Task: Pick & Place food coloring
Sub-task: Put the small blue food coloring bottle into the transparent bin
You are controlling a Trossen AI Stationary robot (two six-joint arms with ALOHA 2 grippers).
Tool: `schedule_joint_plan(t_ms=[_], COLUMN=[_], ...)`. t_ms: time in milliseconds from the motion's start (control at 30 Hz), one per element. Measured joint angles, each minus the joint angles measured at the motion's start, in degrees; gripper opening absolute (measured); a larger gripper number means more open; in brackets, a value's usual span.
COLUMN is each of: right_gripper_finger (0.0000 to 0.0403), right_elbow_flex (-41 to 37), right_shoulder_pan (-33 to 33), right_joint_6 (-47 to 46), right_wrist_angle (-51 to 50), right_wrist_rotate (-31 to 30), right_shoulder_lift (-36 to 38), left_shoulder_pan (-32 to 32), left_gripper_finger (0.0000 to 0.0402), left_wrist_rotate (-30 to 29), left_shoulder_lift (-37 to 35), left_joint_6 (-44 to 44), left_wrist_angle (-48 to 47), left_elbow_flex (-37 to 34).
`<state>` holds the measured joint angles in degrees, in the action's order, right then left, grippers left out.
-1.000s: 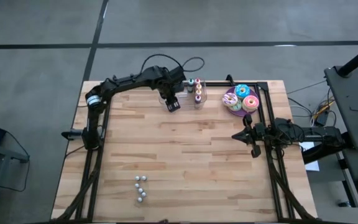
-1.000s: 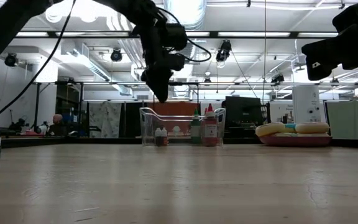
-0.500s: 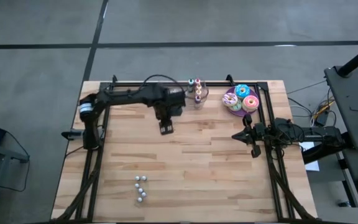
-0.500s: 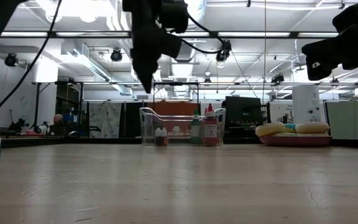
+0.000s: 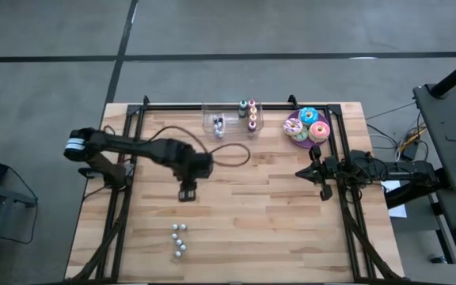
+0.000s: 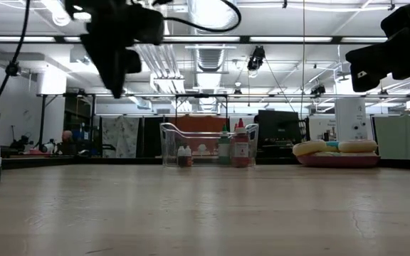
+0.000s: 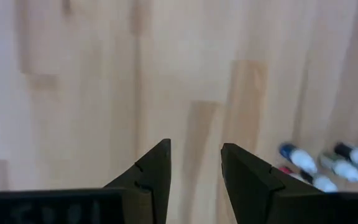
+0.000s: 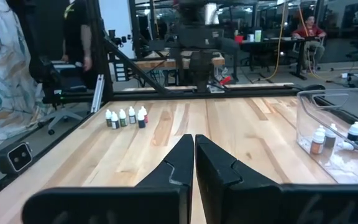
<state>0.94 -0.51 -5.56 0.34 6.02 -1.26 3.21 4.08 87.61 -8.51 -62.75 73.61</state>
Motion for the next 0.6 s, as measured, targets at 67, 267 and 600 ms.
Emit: schedule_joint_plan(t_ms=[67, 267, 600], right_gripper_finger=[0.0008, 0.0008, 0.0008], right_elbow_flex=[0.01, 0.01, -0.01], right_shoulder_pan=[0.01, 0.02, 0.02], right_joint_6=[0.00, 0.00, 0.00], right_wrist_angle=[0.00, 0.00, 0.00], right_wrist_rotate=[-0.08, -0.11, -0.09], right_shoulder_lift=[-0.08, -0.10, -0.13], left_shoulder_pan=[2.13, 9.60, 21.21], left_gripper_finger=[0.0113, 0.0113, 0.0113], left_wrist_rotate=[0.00, -0.02, -0.02], left_shoulder_lift=[-1.37, -3.63, -2.27], left_joint_6=[-0.90, -2.65, -1.93], left_wrist_angle=[0.04, 0.85, 6.40], left_elbow_flex=[-1.43, -2.72, -2.68])
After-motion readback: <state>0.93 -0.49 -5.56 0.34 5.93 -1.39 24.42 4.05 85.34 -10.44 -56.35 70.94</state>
